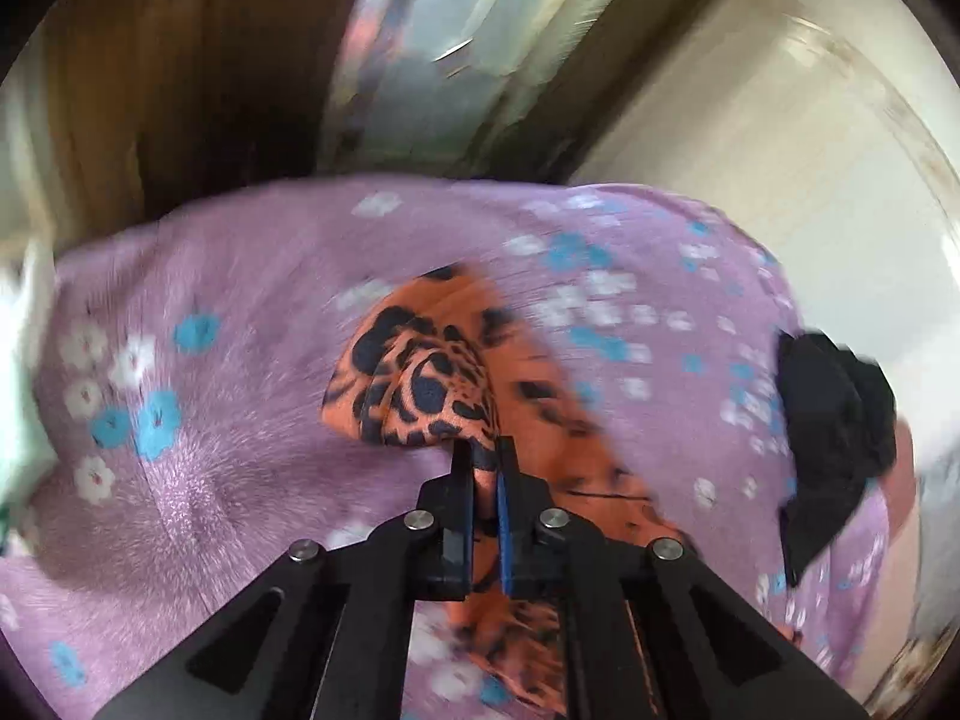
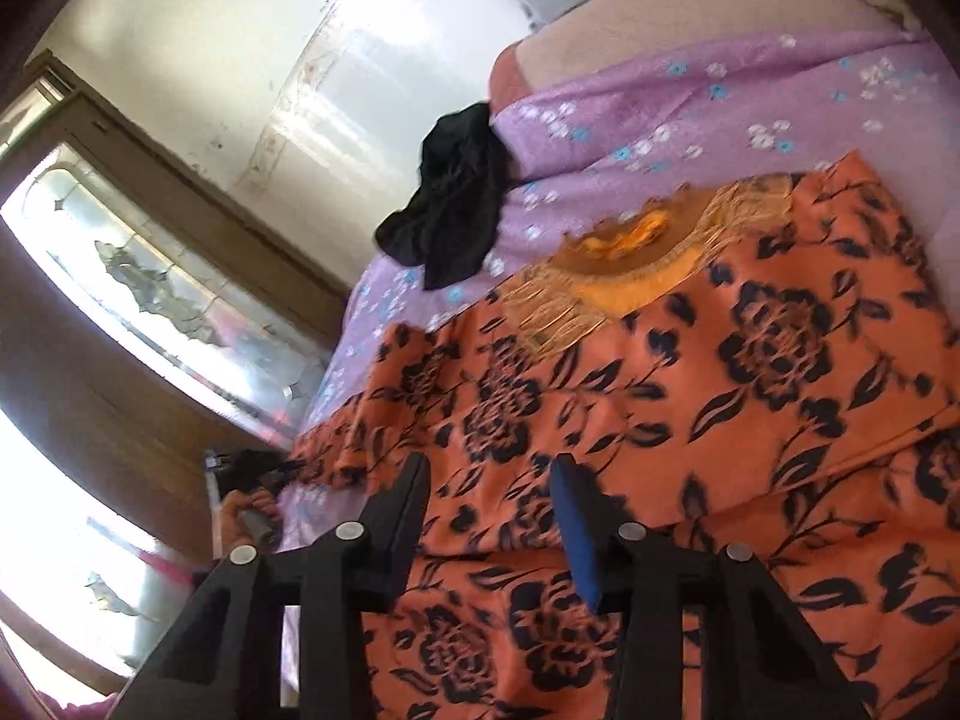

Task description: Fold small clothes

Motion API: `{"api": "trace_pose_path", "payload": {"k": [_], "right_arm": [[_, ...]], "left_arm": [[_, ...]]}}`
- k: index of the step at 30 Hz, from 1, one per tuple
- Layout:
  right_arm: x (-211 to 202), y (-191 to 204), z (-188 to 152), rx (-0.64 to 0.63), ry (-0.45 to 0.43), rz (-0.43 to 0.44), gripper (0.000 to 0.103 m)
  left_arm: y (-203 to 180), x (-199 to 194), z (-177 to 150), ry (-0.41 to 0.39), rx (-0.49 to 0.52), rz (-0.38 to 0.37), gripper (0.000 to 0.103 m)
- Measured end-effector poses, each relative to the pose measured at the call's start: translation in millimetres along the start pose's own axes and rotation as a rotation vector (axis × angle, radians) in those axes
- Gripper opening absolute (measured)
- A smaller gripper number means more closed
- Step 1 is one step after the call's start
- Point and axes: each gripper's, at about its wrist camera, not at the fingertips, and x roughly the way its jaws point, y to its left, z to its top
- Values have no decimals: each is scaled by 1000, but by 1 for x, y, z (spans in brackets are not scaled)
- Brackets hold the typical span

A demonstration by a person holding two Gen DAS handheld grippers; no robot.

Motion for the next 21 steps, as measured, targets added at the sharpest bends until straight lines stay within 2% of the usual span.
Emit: {"api": "trace_pose_path", "payload": {"k": [3,6,10,13,18,21], "right_arm": [[-14,-7,9,21,-59,-26,44],[-33,-16,20,56,-127,-50,44],[-59,-28,31,100,-213,-70,44],[-77,-36,38,118,-271,-92,44],[-108,-48,47,139,-359,-126,44],[-120,-60,52,164,-385,-144,44]], "left_arm": [[-53,-43,-13,-70,160,-64,5],[-109,-90,-42,-126,335,-127,5],[-177,-146,-103,-160,563,-231,5],[-222,-180,-166,-164,740,-310,5],[-280,-205,-263,-49,934,-467,5],[-312,-212,-316,92,1063,-592,7]]}}
